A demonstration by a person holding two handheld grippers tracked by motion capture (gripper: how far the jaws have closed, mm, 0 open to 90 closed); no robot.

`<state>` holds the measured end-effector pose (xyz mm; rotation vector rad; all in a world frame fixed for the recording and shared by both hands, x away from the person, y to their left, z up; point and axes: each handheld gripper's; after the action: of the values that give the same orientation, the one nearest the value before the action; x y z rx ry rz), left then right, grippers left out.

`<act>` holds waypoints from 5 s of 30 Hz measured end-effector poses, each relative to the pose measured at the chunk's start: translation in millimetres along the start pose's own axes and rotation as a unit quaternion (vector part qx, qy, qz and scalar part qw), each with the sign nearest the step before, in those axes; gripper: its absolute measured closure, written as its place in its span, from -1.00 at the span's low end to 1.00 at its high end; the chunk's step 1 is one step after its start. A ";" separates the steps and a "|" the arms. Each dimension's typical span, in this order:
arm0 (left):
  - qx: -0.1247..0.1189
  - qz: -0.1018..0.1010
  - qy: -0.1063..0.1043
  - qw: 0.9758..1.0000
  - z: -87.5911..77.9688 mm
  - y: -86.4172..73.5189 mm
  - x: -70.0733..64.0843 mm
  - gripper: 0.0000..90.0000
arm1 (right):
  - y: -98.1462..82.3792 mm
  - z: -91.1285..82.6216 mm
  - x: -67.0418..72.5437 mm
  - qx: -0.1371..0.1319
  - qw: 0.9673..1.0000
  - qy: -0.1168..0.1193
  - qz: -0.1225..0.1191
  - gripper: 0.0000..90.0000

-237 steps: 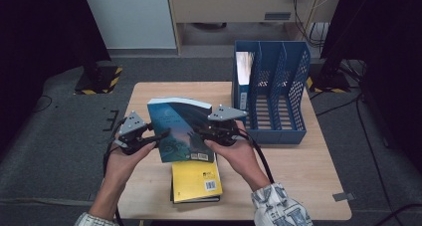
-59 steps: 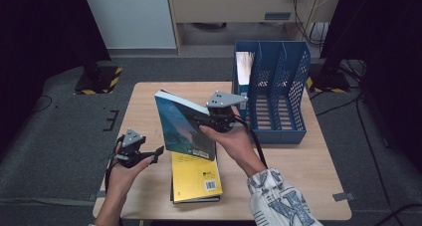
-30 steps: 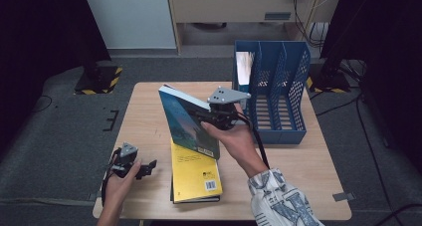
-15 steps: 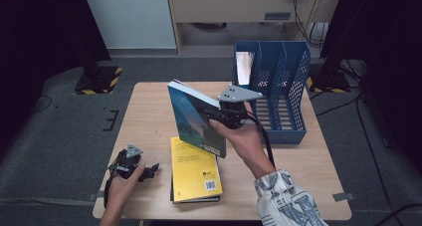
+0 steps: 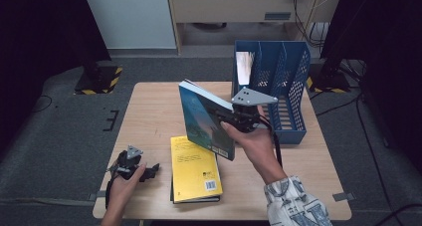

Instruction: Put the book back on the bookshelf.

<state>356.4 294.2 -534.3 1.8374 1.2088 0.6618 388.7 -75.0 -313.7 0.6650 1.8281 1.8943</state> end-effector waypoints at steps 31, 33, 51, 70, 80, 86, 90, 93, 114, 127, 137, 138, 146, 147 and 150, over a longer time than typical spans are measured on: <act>-0.002 0.004 0.010 1.000 1.6 -1.7 -5.9 -0.99 | 4.9 -58.1 -19.8 0.003 0.999 -0.045 0.004 0.64; -0.002 0.004 0.010 1.000 1.6 -1.7 -6.0 -0.99 | 4.7 -62.0 -21.6 0.005 0.999 -0.049 0.006 0.64; -0.001 0.009 0.006 1.000 1.8 -1.5 -6.3 -1.00 | 11.6 -100.8 -32.3 0.004 0.997 -0.071 0.013 0.64; -0.002 0.010 0.001 1.000 2.6 -1.3 -6.9 -1.00 | 37.8 -141.0 -52.6 0.005 0.991 -0.132 0.013 0.64; -0.002 0.008 -0.001 1.000 3.4 -0.8 -6.7 -1.00 | 53.3 -135.1 -75.9 0.014 0.985 -0.170 0.011 0.64; -0.002 0.008 -0.002 1.000 3.7 -0.6 -6.9 -1.00 | 54.6 -135.0 -88.6 0.017 0.978 -0.205 0.010 0.64; -0.001 0.008 -0.001 1.000 3.8 -0.6 -7.1 -1.00 | 58.2 -131.8 -94.3 0.021 0.973 -0.228 0.003 0.64; -0.002 0.009 -0.002 1.000 3.4 -0.8 -7.4 -1.00 | 60.4 -125.7 -99.3 0.023 0.969 -0.247 -0.001 0.64; -0.002 0.009 -0.005 1.000 3.8 -0.5 -7.4 -1.00 | 40.6 -64.0 -128.5 0.039 0.951 -0.306 -0.008 0.64; -0.002 0.009 -0.005 1.000 3.6 -0.7 -7.5 -1.00 | 34.3 -54.6 -141.8 0.028 0.943 -0.330 -0.003 0.64; -0.002 0.010 -0.006 1.000 3.8 -0.5 -7.2 -1.00 | 31.9 -48.5 -154.1 0.025 0.938 -0.345 0.004 0.64; -0.002 0.010 -0.006 1.000 3.8 -0.5 -7.2 -1.00 | 31.8 -47.8 -155.3 0.024 0.938 -0.347 0.005 0.64; -0.001 0.010 -0.006 1.000 4.6 0.1 -7.2 -1.00 | 30.4 -34.3 -162.9 0.033 0.933 -0.359 -0.004 0.64; -0.001 0.010 -0.006 1.000 4.6 0.1 -7.2 -1.00 | 29.7 -32.0 -163.5 0.034 0.933 -0.359 -0.003 0.64; -0.001 0.010 -0.006 1.000 4.5 0.1 -7.2 -1.00 | 29.0 -26.8 -164.3 0.034 0.933 -0.359 -0.002 0.64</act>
<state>357.1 286.0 -536.6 1.8515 1.1839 0.6621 504.1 -196.8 -293.1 1.1832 1.4036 1.3178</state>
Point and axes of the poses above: each handheld gripper's, and its own axes: z roughly forward along the jaws, y roughly out of its top, x roughly to its left, and after that the axes turned 14 degrees about -x, right-handed
